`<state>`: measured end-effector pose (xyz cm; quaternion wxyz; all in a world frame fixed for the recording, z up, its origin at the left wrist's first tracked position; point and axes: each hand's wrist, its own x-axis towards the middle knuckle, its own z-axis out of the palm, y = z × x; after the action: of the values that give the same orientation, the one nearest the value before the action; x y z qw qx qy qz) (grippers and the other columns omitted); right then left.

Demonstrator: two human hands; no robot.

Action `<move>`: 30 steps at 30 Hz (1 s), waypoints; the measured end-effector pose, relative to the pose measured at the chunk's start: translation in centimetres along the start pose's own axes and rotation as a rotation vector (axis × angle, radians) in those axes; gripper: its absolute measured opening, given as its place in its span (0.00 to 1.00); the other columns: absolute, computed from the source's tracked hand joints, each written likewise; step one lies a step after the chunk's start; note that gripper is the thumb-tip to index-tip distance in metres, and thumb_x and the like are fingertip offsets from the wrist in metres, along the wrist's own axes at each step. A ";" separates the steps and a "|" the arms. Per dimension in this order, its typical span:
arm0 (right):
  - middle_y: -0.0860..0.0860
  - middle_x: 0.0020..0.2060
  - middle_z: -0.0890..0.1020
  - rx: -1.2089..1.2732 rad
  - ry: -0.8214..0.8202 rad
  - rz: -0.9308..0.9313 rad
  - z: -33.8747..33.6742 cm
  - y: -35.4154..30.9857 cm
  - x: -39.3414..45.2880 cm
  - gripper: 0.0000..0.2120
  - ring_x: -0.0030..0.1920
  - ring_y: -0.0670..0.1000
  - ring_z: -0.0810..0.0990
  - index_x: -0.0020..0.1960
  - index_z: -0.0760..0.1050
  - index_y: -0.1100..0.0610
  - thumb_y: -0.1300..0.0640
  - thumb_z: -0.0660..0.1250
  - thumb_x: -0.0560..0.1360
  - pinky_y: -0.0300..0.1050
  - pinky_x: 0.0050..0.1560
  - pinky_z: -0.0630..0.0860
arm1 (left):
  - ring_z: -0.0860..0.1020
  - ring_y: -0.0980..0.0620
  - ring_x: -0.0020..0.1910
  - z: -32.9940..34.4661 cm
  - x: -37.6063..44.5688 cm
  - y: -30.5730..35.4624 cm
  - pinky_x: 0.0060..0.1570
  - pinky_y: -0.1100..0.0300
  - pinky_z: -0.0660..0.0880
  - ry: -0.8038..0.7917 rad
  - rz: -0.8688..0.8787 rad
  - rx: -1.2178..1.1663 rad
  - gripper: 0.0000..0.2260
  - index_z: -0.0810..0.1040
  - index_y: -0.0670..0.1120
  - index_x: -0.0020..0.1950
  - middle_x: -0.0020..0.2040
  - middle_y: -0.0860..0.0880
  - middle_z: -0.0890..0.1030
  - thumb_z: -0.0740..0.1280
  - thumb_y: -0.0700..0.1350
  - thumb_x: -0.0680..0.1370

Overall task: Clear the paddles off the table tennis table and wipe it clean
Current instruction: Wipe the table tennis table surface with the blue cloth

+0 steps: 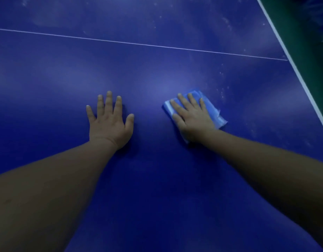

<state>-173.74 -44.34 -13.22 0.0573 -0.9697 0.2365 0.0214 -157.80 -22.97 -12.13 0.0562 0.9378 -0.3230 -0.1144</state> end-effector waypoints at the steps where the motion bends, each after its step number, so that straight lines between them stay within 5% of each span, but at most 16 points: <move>1: 0.50 0.80 0.57 0.001 0.002 0.057 0.0 0.1 1.5 0.28 0.80 0.58 0.51 0.80 0.56 0.45 0.41 0.45 0.81 0.62 0.76 0.43 | 0.33 0.47 0.79 -0.1 1.0 0.6 0.75 0.39 0.34 -0.008 -0.006 -0.015 0.33 0.41 0.51 0.82 0.81 0.49 0.36 0.44 0.64 0.81; 3: 0.52 0.79 0.60 -0.005 0.074 0.095 0.4 -0.9 0.9 0.29 0.79 0.61 0.54 0.79 0.60 0.48 0.42 0.44 0.80 0.65 0.76 0.46 | 0.33 0.46 0.79 0.0 2.1 1.2 0.75 0.38 0.34 -0.027 -0.007 -0.019 0.32 0.40 0.53 0.81 0.81 0.49 0.36 0.42 0.66 0.81; 7: 0.48 0.80 0.54 -0.001 -0.037 -0.204 1.2 -3.9 -6.8 0.26 0.80 0.57 0.48 0.80 0.54 0.44 0.39 0.42 0.83 0.63 0.77 0.43 | 0.33 0.45 0.79 0.7 2.7 1.2 0.74 0.36 0.34 -0.045 -0.002 0.051 0.31 0.36 0.56 0.80 0.81 0.50 0.36 0.38 0.67 0.80; 9: 0.48 0.80 0.56 0.024 -0.067 -0.278 0.5 -2.3 -4.3 0.26 0.80 0.56 0.49 0.79 0.56 0.44 0.39 0.44 0.83 0.62 0.77 0.44 | 0.32 0.45 0.78 0.5 2.8 1.3 0.74 0.36 0.34 -0.063 -0.013 0.047 0.31 0.35 0.56 0.80 0.81 0.50 0.35 0.38 0.66 0.80; 12: 0.53 0.77 0.64 -0.009 0.017 -0.102 0.0 0.9 6.4 0.27 0.77 0.62 0.59 0.78 0.63 0.47 0.42 0.48 0.81 0.67 0.74 0.52 | 0.30 0.46 0.78 0.4 2.9 1.5 0.74 0.36 0.34 -0.075 -0.028 0.038 0.30 0.33 0.57 0.80 0.80 0.51 0.33 0.38 0.64 0.80; 17: 0.51 0.80 0.55 0.011 0.043 0.241 -0.9 1.8 14.0 0.27 0.80 0.60 0.50 0.80 0.55 0.47 0.42 0.44 0.82 0.65 0.76 0.45 | 0.31 0.47 0.78 0.7 3.1 1.3 0.75 0.37 0.34 -0.044 -0.026 0.011 0.29 0.35 0.57 0.80 0.81 0.52 0.35 0.37 0.63 0.80; 21: 0.50 0.79 0.61 0.047 -0.011 -0.162 0.3 -1.9 4.7 0.27 0.79 0.59 0.55 0.78 0.61 0.46 0.41 0.48 0.81 0.64 0.76 0.48 | 0.31 0.48 0.78 0.9 3.2 1.2 0.74 0.38 0.33 -0.042 -0.033 0.006 0.31 0.36 0.56 0.80 0.81 0.52 0.36 0.35 0.64 0.78; 23: 0.51 0.78 0.62 0.016 -0.054 -0.233 -0.2 0.3 7.3 0.28 0.78 0.59 0.57 0.78 0.61 0.46 0.40 0.47 0.81 0.65 0.75 0.51 | 0.31 0.48 0.78 0.8 3.3 1.3 0.74 0.37 0.33 -0.051 -0.032 0.000 0.31 0.35 0.56 0.80 0.81 0.52 0.35 0.35 0.63 0.78; 26: 0.52 0.80 0.55 -0.041 -0.026 0.106 -1.8 4.4 15.3 0.30 0.79 0.61 0.51 0.80 0.54 0.47 0.40 0.40 0.80 0.66 0.75 0.47 | 0.31 0.48 0.78 0.7 3.3 1.2 0.74 0.37 0.33 -0.038 -0.033 -0.005 0.30 0.33 0.57 0.79 0.81 0.52 0.35 0.35 0.63 0.78; 28: 0.50 0.81 0.50 0.009 -0.018 0.319 -1.6 4.2 16.3 0.28 0.80 0.59 0.46 0.81 0.50 0.46 0.42 0.44 0.83 0.65 0.76 0.43 | 0.31 0.47 0.78 0.8 3.2 1.2 0.74 0.37 0.34 -0.034 -0.030 -0.010 0.30 0.32 0.57 0.78 0.80 0.52 0.34 0.34 0.63 0.77; 30: 0.49 0.81 0.50 0.019 0.028 0.293 -0.9 1.1 14.4 0.27 0.80 0.58 0.45 0.81 0.50 0.45 0.42 0.45 0.83 0.63 0.76 0.40 | 0.31 0.47 0.78 0.9 3.3 1.3 0.74 0.37 0.34 -0.025 -0.024 -0.023 0.30 0.33 0.57 0.78 0.80 0.52 0.35 0.35 0.63 0.78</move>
<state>-161.49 -52.01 -13.46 0.0593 -0.9244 0.3766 0.0137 -156.23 -26.03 -13.36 0.0615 0.9394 -0.3110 -0.1304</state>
